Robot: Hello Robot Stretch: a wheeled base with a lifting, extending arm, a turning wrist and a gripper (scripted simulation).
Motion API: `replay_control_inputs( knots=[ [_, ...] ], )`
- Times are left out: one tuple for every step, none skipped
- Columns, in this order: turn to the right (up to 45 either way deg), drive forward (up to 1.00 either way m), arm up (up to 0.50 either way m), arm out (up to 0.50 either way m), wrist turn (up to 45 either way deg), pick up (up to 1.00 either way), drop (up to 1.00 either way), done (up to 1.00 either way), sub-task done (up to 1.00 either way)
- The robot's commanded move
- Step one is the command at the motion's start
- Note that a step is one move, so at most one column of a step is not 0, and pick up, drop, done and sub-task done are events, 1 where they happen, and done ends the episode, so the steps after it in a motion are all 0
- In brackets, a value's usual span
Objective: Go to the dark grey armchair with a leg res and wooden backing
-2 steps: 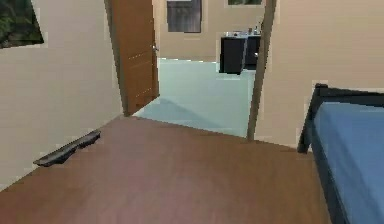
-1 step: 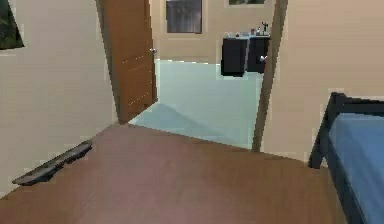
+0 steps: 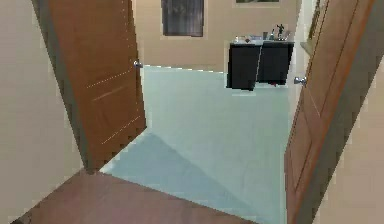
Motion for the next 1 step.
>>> replay_control_inputs(
  knots=[
    [0.0, 0.8, 0.0, 0.0, 0.0, 0.0, 0.0, 0.0, 0.0]
  ],
)
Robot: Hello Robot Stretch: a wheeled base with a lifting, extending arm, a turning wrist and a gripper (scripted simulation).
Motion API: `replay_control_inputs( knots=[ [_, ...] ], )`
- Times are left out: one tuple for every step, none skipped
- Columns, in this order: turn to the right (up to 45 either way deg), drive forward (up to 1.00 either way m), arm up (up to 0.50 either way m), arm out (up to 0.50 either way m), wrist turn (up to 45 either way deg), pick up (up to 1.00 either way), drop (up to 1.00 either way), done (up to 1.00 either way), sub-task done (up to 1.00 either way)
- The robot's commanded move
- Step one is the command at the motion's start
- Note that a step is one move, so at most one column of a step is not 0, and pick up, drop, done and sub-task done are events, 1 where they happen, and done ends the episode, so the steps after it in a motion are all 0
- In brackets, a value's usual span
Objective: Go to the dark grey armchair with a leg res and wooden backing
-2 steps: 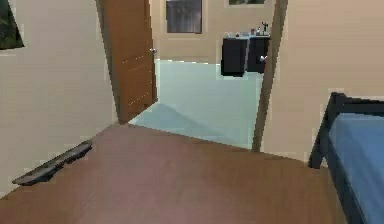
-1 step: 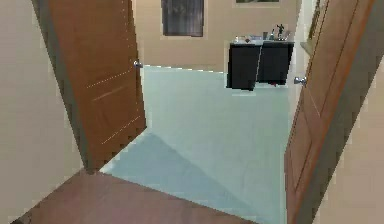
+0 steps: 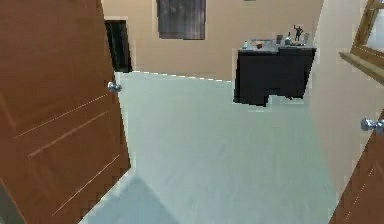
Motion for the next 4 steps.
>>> replay_control_inputs(
  knots=[
    [3.0, 0.0, 0.0, 0.0, 0.0, 0.0, 0.0, 0.0, 0.0],
    [0.0, 1.0, 0.0, 0.0, 0.0, 0.0, 0.0, 0.0, 0.0],
    [0.0, 0.6, 0.0, 0.0, 0.0, 0.0, 0.0, 0.0, 0.0],
    [-45.0, 0.0, 0.0, 0.0, 0.0, 0.0, 0.0, 0.0, 0.0]
  ],
)
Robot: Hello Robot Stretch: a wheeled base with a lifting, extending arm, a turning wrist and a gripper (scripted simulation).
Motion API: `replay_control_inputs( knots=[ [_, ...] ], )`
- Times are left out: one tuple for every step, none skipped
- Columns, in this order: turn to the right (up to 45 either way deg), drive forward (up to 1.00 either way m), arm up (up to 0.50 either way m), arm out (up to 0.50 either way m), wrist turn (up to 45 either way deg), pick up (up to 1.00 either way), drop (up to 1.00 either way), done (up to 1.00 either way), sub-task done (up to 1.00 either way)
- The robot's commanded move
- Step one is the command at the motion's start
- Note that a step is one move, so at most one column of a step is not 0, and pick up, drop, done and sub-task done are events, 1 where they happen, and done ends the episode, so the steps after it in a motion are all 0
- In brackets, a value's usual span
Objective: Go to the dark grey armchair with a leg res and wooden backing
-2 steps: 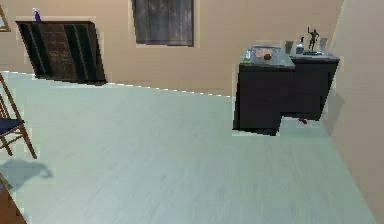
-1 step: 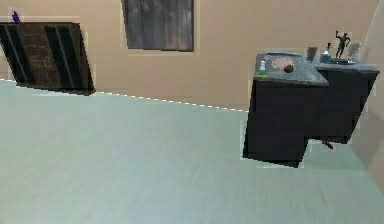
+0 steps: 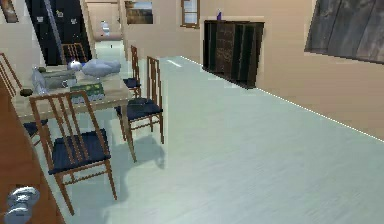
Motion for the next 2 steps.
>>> replay_control_inputs(
  knots=[
    [-6.0, 0.0, 0.0, 0.0, 0.0, 0.0, 0.0, 0.0, 0.0],
    [0.0, 0.5, 0.0, 0.0, 0.0, 0.0, 0.0, 0.0, 0.0]
  ],
)
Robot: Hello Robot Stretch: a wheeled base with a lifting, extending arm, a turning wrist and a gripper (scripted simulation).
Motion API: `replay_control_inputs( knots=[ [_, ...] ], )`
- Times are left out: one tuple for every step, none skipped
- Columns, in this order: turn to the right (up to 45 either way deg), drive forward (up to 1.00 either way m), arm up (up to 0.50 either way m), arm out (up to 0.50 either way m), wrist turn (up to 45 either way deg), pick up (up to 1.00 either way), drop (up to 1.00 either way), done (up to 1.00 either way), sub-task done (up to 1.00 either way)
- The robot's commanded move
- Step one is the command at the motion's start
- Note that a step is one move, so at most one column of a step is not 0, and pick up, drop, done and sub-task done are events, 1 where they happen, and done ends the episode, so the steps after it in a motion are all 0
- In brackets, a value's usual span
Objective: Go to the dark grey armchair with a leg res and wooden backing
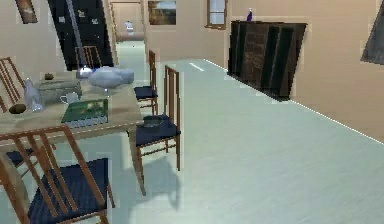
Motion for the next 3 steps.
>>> replay_control_inputs(
  knots=[
    [15.0, 0.0, 0.0, 0.0, 0.0, 0.0, 0.0, 0.0, 0.0],
    [0.0, 1.0, 0.0, 0.0, 0.0, 0.0, 0.0, 0.0, 0.0],
    [6.0, 0.0, 0.0, 0.0, 0.0, 0.0, 0.0, 0.0, 0.0]
  ],
)
